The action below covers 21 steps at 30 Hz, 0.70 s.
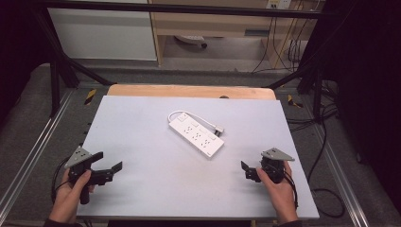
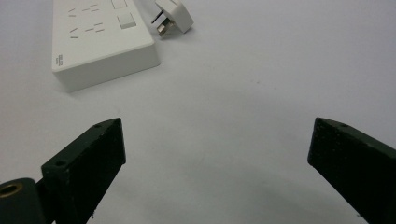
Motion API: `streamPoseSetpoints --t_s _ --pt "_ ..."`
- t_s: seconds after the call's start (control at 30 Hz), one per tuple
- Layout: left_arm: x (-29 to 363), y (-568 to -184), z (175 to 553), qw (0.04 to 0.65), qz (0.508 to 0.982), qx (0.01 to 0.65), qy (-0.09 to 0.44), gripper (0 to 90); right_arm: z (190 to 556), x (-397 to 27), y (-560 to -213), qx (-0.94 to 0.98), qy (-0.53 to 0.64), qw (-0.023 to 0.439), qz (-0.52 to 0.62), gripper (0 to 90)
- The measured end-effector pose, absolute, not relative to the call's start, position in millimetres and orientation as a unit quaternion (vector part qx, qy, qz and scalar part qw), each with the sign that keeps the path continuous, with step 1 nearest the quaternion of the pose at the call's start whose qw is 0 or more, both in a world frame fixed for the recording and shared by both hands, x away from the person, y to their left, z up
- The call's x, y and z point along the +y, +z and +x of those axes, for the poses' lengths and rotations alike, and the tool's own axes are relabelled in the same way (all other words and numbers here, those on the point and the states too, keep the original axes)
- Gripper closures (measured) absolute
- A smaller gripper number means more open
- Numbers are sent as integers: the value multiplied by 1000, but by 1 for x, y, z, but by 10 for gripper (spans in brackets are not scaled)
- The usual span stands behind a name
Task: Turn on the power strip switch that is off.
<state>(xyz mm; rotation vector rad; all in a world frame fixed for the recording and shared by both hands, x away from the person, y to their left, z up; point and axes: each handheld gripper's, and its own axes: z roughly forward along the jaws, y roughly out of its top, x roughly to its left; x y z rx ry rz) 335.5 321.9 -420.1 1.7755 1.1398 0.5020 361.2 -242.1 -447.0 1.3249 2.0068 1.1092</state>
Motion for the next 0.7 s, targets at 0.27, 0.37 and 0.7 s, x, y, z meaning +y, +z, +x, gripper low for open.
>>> streamPoseSetpoints --t_s 0.27,0.37,0.7 --pt "320 -421 336 458 729 465 205 81 362 -245 -446 737 400 224 496 48" --pt "320 -421 337 455 729 468 204 81 362 -246 -445 737 403 221 496 47" --pt "318 -421 338 452 732 470 197 81 362 -243 -442 737 408 211 495 36"
